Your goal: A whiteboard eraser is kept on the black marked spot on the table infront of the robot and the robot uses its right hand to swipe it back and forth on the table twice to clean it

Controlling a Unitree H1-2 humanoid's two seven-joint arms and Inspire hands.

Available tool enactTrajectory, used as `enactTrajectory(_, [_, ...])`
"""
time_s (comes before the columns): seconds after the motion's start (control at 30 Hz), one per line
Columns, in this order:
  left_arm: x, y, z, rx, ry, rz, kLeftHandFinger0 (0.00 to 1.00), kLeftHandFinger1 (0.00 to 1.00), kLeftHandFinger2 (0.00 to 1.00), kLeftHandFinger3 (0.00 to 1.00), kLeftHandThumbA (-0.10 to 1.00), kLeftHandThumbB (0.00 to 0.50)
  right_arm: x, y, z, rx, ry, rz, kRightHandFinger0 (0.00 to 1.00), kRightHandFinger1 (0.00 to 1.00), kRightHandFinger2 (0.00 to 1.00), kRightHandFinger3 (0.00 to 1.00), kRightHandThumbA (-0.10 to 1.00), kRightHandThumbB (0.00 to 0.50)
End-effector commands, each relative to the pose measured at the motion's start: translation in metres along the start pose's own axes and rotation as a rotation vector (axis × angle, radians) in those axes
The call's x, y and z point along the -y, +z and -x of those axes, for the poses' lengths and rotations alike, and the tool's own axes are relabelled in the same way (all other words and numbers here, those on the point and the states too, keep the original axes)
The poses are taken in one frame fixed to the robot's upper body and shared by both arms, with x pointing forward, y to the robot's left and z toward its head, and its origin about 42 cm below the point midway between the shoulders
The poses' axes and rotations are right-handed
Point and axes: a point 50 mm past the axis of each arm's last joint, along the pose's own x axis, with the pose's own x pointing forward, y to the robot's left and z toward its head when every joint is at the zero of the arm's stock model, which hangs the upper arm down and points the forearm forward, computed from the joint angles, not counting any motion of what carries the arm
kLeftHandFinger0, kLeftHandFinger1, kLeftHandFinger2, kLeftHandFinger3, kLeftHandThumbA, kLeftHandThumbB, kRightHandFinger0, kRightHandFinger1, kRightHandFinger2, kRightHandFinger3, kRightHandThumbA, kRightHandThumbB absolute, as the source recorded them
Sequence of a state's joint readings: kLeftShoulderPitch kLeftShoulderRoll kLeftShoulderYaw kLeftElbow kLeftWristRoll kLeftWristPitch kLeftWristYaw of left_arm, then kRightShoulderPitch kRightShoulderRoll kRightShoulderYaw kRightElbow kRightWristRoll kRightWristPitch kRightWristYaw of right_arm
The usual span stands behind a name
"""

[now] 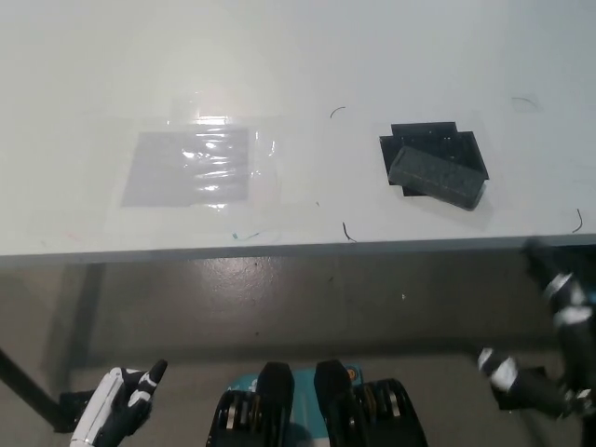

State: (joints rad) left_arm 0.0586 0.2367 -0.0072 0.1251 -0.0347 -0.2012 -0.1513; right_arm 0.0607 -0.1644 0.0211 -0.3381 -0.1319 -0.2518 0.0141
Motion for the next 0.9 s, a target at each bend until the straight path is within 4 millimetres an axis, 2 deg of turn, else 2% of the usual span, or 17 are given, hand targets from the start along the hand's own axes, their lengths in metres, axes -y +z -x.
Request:
enactTrajectory(0.0, [-0.016, 0.018, 0.002, 0.124, -0.037, -0.035, 0.0, 0.0, 0.0, 0.0, 0.79, 0.269, 0.066, 0.116, -0.092, 0.296, -0.131, 0.218, 1.0, 1.0, 1.0, 1.0, 0.52, 0.198])
enactTrajectory(0.07, [-0.016, 0.017, 0.003, 0.116, -0.038, -0.031, 0.0, 0.0, 0.0, 0.0, 0.79, 0.279, 0.078, 0.14, -0.129, 0.338, -0.126, 0.307, 1.0, 1.0, 1.0, 1.0, 0.52, 0.187])
enactTrajectory(0.13, [-0.017, 0.016, 0.003, 0.108, -0.039, -0.019, 0.0, 0.0, 0.0, 0.0, 0.78, 0.288, 0.087, 0.16, -0.173, 0.321, -0.128, 0.39, 1.0, 1.0, 1.0, 1.0, 0.59, 0.195])
enactTrajectory(0.2, [-0.017, 0.016, 0.003, 0.107, -0.04, -0.017, 0.0, 0.0, 0.0, 0.0, 0.77, 0.288, 0.095, 0.171, -0.217, 0.284, -0.102, 0.465, 1.0, 1.0, 1.0, 1.0, 0.59, 0.216])
enactTrajectory(0.23, [-0.017, 0.016, 0.002, 0.107, -0.04, -0.02, 0.0, 0.0, 0.0, 0.0, 0.77, 0.288, 0.096, 0.172, -0.231, 0.27, -0.089, 0.471, 1.0, 1.0, 1.0, 1.0, 0.58, 0.236])
enactTrajectory(0.27, [-0.016, 0.016, 0.002, 0.108, -0.04, -0.019, 0.0, 0.0, 0.0, 0.0, 0.76, 0.284, 0.097, 0.172, -0.255, 0.23, -0.066, 0.488, 1.0, 1.0, 1.0, 1.0, 0.6, 0.26])
enactTrajectory(0.3, [-0.016, 0.016, 0.001, 0.113, -0.04, -0.018, 0.0, 0.0, 0.0, 0.0, 0.76, 0.283, 0.096, 0.172, -0.275, 0.188, -0.043, 0.512, 1.0, 1.0, 1.0, 1.0, 0.63, 0.261])
enactTrajectory(0.37, [-0.017, 0.018, 0.0, 0.121, -0.043, -0.033, 0.0, 0.0, 0.0, 0.0, 0.77, 0.279, 0.091, 0.169, -0.312, 0.089, 0.024, 0.563, 1.0, 1.0, 1.0, 1.0, 0.71, 0.302])
enactTrajectory(0.4, [-0.018, 0.018, 0.0, 0.121, -0.044, -0.034, 0.0, 0.0, 0.0, 0.0, 0.77, 0.279, 0.09, 0.168, -0.319, 0.065, 0.04, 0.575, 1.0, 1.0, 1.0, 1.0, 0.72, 0.307])
enactTrajectory(0.43, [-0.018, 0.018, -0.001, 0.121, -0.043, -0.037, 0.0, 0.0, 0.0, 0.0, 0.78, 0.283, 0.084, 0.162, -0.343, -0.011, 0.089, 0.625, 1.0, 1.0, 1.0, 1.0, 0.77, 0.339])
enactTrajectory(0.47, [-0.018, 0.018, -0.001, 0.121, -0.043, -0.037, 0.0, 0.0, 0.0, 0.0, 0.78, 0.281, 0.081, 0.159, -0.352, -0.04, 0.108, 0.645, 1.0, 1.0, 1.0, 1.0, 0.79, 0.34])
enactTrajectory(0.5, [-0.018, 0.018, -0.001, 0.124, -0.044, -0.043, 0.0, 0.0, 0.0, 0.0, 0.78, 0.271, 0.075, 0.151, -0.371, -0.106, 0.148, 0.669, 1.0, 1.0, 1.0, 1.0, 0.79, 0.365])
enactTrajectory(0.6, [-0.018, 0.017, 0.001, 0.117, -0.045, -0.036, 0.0, 0.0, 0.0, 0.0, 0.78, 0.271, 0.06, 0.134, -0.396, -0.224, 0.222, 0.707, 1.0, 1.0, 1.0, 1.0, 0.88, 0.426])
enactTrajectory(0.73, [-0.019, 0.016, 0.003, 0.114, -0.041, -0.037, 0.0, 0.0, 0.0, 0.0, 0.77, 0.264, 0.036, 0.108, -0.412, -0.357, 0.338, 0.691, 1.0, 1.0, 1.0, 1.0, 0.96, 0.433])
enactTrajectory(0.77, [-0.019, 0.016, 0.004, 0.114, -0.038, -0.041, 0.0, 0.0, 0.0, 0.0, 0.77, 0.257, 0.03, 0.101, -0.416, -0.395, 0.379, 0.701, 1.0, 1.0, 1.0, 1.0, 1.0, 0.451])
enactTrajectory(0.8, [-0.019, 0.016, 0.005, 0.109, -0.036, -0.039, 0.0, 0.0, 0.0, 0.0, 0.76, 0.258, 0.021, 0.091, -0.42, -0.429, 0.45, 0.752, 1.0, 1.0, 1.0, 1.0, 1.0, 0.426])
enactTrajectory(0.87, [-0.019, 0.015, 0.006, 0.104, -0.036, -0.031, 0.0, 0.0, 0.0, 0.0, 0.76, 0.267, 0.011, 0.08, -0.424, -0.477, 0.497, 0.772, 1.0, 1.0, 1.0, 1.0, 1.0, 0.44])
